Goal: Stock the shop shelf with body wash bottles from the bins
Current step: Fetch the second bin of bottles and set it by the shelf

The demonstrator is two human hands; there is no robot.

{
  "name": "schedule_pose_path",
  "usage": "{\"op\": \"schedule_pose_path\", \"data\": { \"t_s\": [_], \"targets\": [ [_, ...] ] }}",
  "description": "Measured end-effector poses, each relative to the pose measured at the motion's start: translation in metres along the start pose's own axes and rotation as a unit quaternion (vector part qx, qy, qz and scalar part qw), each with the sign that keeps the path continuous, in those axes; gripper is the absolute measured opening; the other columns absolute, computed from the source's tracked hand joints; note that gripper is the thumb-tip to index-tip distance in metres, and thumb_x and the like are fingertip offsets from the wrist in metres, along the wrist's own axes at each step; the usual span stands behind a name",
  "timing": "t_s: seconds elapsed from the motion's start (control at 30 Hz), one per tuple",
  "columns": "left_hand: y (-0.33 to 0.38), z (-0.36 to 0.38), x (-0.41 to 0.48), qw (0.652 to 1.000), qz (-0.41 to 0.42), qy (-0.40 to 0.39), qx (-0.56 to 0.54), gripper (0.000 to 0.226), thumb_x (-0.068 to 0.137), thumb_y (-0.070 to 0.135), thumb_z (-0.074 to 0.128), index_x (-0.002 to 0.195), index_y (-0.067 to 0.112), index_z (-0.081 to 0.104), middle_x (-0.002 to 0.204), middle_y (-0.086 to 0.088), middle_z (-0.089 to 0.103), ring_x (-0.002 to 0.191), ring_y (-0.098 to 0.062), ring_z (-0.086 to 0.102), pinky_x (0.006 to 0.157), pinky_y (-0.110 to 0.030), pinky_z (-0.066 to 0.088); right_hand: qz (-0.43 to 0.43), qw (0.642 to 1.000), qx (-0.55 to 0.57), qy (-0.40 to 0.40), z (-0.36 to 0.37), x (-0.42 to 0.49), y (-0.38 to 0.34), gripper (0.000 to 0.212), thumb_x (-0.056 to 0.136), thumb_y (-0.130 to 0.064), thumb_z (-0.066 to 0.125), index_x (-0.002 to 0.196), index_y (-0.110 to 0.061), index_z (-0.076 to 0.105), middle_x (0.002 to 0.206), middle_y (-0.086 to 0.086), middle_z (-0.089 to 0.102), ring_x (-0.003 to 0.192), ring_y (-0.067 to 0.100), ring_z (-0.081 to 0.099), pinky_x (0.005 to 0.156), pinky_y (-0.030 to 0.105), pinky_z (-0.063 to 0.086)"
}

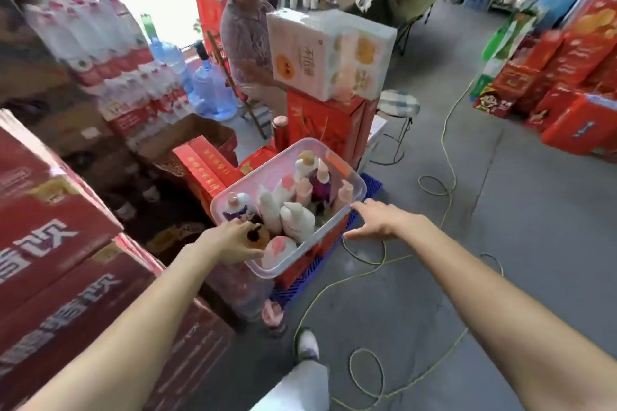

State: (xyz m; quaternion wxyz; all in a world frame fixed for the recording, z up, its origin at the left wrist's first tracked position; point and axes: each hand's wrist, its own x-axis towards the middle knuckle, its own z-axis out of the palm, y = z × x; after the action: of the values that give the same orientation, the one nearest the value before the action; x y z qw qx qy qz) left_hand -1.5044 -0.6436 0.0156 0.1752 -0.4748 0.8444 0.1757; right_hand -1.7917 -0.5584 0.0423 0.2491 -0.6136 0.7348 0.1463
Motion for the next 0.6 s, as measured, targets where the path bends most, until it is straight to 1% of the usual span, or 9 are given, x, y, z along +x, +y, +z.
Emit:
{"op": "schedule_pose_path", "data": {
  "t_s": [0.1,0.2,0.27,0.33,0.4,0.5,0.53,0.6],
  "targets": [
    [-0.004,0.011,0.033,0.999,-0.027,-0.016,-0.013,0.076,0.082,0.065,0.055,0.143,0.025,0.035,0.137,-0.004,0.044,0.125,-0.024,0.046,0.093,-0.038,0.042,-0.042,0.999,-0.012,0.015,-0.022,0.046,0.005,0.083,0.083,-0.063,0.054,0.148,-0.020,0.025,0.154,0.010,0.023,0.137,0.030,0.033,0.109,0.045,0.033],
    [-0.008,0.019,0.053,0.996,-0.059,-0.007,-0.073,0.072,0.081,0.066,0.054,0.142,0.031,0.036,0.135,-0.003,0.045,0.123,-0.022,0.047,0.092,-0.037,0.044,-0.060,0.998,-0.026,0.004,-0.038,0.084,0.011,0.079,0.083,-0.062,0.055,0.145,-0.021,0.028,0.144,0.010,0.036,0.132,0.030,0.038,0.107,0.046,0.035],
    [-0.012,0.021,0.059,0.988,-0.093,0.007,-0.120,0.070,0.082,0.063,0.055,0.141,0.029,0.037,0.136,-0.003,0.044,0.124,-0.023,0.046,0.094,-0.038,0.045,-0.062,0.997,-0.038,-0.010,-0.046,0.105,0.017,0.080,0.083,-0.063,0.055,0.145,-0.022,0.027,0.144,0.010,0.036,0.132,0.031,0.038,0.106,0.046,0.035],
    [-0.019,0.025,0.064,0.980,-0.135,0.022,-0.145,0.071,0.083,0.060,0.057,0.140,0.023,0.036,0.140,-0.005,0.040,0.126,-0.024,0.043,0.096,-0.041,0.045,-0.070,0.997,-0.032,-0.011,-0.055,0.126,0.024,0.082,0.082,-0.064,0.055,0.146,-0.022,0.026,0.148,0.009,0.032,0.134,0.030,0.036,0.107,0.046,0.034],
    [-0.027,0.032,0.066,0.967,-0.186,0.025,-0.173,0.078,0.081,0.064,0.057,0.141,0.021,0.033,0.143,-0.008,0.036,0.128,-0.026,0.041,0.096,-0.042,0.045,-0.070,0.997,-0.024,-0.020,-0.062,0.146,0.034,0.085,0.082,-0.064,0.056,0.148,-0.022,0.022,0.152,0.009,0.026,0.135,0.030,0.034,0.108,0.048,0.033],
    [-0.034,0.050,0.068,0.939,-0.249,0.027,-0.235,0.091,0.079,0.067,0.057,0.147,0.019,0.022,0.147,-0.012,0.029,0.133,-0.029,0.036,0.102,-0.044,0.041,-0.073,0.996,-0.033,-0.035,-0.067,0.176,0.048,0.094,0.080,-0.066,0.057,0.151,-0.023,0.014,0.150,0.011,0.027,0.135,0.032,0.032,0.108,0.049,0.033],
    [-0.035,0.054,0.070,0.928,-0.270,0.029,-0.256,0.095,0.078,0.068,0.058,0.148,0.018,0.018,0.149,-0.013,0.026,0.135,-0.030,0.034,0.104,-0.045,0.039,-0.076,0.996,-0.031,-0.040,-0.069,0.187,0.052,0.097,0.078,-0.067,0.058,0.152,-0.025,0.010,0.150,0.012,0.028,0.135,0.033,0.032,0.108,0.049,0.033],
    [-0.035,0.063,0.076,0.899,-0.314,0.037,-0.302,0.107,0.077,0.066,0.061,0.152,0.013,0.005,0.156,-0.016,0.015,0.142,-0.032,0.024,0.109,-0.047,0.033,-0.086,0.995,-0.020,-0.043,-0.072,0.210,0.058,0.104,0.075,-0.068,0.060,0.152,-0.030,0.001,0.152,0.014,0.025,0.136,0.035,0.030,0.109,0.050,0.033]
  ]
}}
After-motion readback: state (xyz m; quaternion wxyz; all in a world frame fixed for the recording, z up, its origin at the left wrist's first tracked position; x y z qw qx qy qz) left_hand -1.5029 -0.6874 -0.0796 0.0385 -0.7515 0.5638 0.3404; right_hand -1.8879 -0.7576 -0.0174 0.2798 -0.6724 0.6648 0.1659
